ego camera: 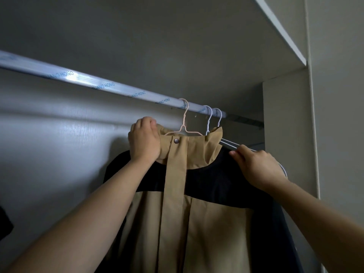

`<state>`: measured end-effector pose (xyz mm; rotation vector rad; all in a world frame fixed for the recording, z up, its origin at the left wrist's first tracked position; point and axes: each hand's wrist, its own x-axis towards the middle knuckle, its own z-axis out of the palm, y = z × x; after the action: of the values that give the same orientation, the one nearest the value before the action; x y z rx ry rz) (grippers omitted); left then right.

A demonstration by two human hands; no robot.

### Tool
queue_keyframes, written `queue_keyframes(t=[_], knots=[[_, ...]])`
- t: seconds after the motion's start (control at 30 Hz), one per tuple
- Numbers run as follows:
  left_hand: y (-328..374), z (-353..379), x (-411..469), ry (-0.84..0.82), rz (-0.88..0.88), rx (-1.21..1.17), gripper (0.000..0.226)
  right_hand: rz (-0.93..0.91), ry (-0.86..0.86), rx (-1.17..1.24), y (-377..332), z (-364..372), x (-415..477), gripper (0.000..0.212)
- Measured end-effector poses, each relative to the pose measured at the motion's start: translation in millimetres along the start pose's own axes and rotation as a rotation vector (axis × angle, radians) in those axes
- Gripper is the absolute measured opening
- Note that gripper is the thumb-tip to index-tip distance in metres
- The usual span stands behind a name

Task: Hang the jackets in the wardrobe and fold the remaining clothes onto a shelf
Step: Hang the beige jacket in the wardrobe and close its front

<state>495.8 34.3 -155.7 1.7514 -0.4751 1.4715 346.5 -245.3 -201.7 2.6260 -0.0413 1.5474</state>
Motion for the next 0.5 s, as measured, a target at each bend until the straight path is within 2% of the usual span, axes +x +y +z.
queue_keyframes(t=[0.1,0.2,0.33,0.5], knots=[[23,-15,9,-0.049,0.082,-0.045,0.034,-0.005,0.031,0.049,-10,-7,-2,0.043],[49,-28,18,-0.186,0.034,0.035,0.047,-0.026,0.022,0.087,-36,-17,0,0.045],[55,-61,31,-0.142,-0.134,0.178,0.032,-0.091,0.072,0.117,-80,-31,-3,0.044],[42,-113,43,-0.077,-0.193,0.326,0.019,-0.158,0.119,0.146,-140,-45,-14,0.039]])
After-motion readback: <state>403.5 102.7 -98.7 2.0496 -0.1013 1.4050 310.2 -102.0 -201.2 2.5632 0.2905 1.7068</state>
